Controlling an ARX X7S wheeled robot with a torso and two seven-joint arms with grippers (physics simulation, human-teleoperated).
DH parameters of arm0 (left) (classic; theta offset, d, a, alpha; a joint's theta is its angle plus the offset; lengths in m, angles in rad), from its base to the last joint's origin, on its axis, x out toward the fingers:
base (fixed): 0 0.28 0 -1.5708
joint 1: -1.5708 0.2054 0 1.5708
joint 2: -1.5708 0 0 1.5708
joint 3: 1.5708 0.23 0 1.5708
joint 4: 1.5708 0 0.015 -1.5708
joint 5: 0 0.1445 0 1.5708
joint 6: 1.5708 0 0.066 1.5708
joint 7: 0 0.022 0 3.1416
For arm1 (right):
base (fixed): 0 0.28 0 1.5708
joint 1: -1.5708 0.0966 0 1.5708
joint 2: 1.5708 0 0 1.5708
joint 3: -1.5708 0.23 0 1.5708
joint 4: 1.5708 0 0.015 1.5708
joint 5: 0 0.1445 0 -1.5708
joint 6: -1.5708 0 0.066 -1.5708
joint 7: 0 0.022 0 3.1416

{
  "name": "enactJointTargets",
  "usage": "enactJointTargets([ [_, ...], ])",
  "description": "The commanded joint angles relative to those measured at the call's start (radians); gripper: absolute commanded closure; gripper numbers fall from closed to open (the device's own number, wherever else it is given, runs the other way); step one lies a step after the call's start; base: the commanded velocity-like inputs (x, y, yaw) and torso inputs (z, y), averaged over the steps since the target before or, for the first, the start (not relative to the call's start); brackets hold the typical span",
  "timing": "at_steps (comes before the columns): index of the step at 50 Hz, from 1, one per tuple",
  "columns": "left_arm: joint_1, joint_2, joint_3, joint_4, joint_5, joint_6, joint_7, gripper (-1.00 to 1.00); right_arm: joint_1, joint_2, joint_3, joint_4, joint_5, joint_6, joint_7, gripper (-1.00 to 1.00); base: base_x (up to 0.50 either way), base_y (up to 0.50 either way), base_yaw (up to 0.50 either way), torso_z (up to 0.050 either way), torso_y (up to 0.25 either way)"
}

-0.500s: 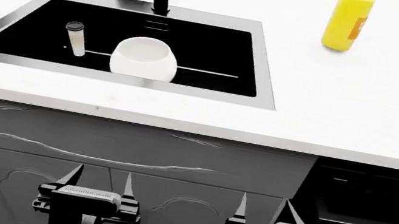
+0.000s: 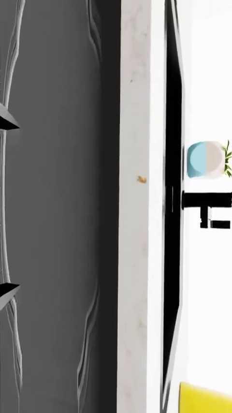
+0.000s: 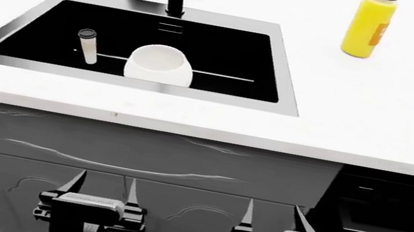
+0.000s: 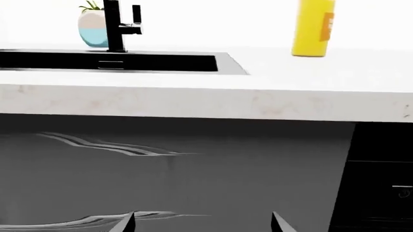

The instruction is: Pick the cup and bowl from the sink and place them on the counter for drying.

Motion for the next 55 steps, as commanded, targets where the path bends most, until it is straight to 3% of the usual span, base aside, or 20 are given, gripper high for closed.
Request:
enactJointTargets([
  [1,-0.001,-0.02,0.019,0.0,-0.024,-0.004,-0.022,-1.0,-0.002,0.018,-0.028,-0.007,0.014,0.005,0.019,-1.0,0.0,0.5,0.0,0.0,0.0],
  [24,-0.006,-0.049,0.053,0.0,-0.049,-0.026,-0.052,-1.0,0.006,0.044,-0.059,0.001,0.03,0.003,0.056,-1.0,0.0,0.49,0.0,0.0,0.0],
  [55,-0.011,-0.073,0.071,0.012,-0.081,-0.01,-0.101,-1.0,0.01,0.071,-0.092,0.002,0.055,0.006,0.089,-1.0,0.0,0.0,0.0,0.0,0.0],
])
